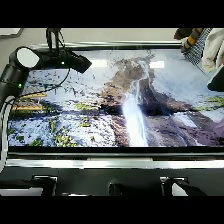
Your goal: Fold the clothes and pants, and hang the long-sleeved shirts on hangers.
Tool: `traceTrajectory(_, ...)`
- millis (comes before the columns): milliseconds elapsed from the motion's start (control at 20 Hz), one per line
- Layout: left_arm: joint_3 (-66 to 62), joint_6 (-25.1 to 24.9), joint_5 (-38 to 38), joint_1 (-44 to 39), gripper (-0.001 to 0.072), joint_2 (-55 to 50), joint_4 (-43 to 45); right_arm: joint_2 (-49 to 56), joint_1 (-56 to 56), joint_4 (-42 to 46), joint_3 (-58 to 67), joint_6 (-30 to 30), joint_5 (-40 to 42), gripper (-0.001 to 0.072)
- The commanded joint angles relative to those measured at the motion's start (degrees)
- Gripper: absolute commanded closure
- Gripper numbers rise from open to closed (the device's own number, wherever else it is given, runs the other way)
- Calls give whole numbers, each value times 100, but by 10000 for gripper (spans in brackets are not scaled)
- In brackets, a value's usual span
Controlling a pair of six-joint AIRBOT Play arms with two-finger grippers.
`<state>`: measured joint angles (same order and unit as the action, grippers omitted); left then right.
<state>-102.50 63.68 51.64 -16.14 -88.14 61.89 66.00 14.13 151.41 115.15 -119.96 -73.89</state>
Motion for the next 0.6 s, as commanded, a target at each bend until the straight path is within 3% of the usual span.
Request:
traceTrajectory(0,2,-2,0,-2,94,-2,2,-4,511,70,7,-286,780,681)
traceTrajectory(550,2,-2,0,-4,94,-2,2,13,1904,116,7,-896,1672,681)
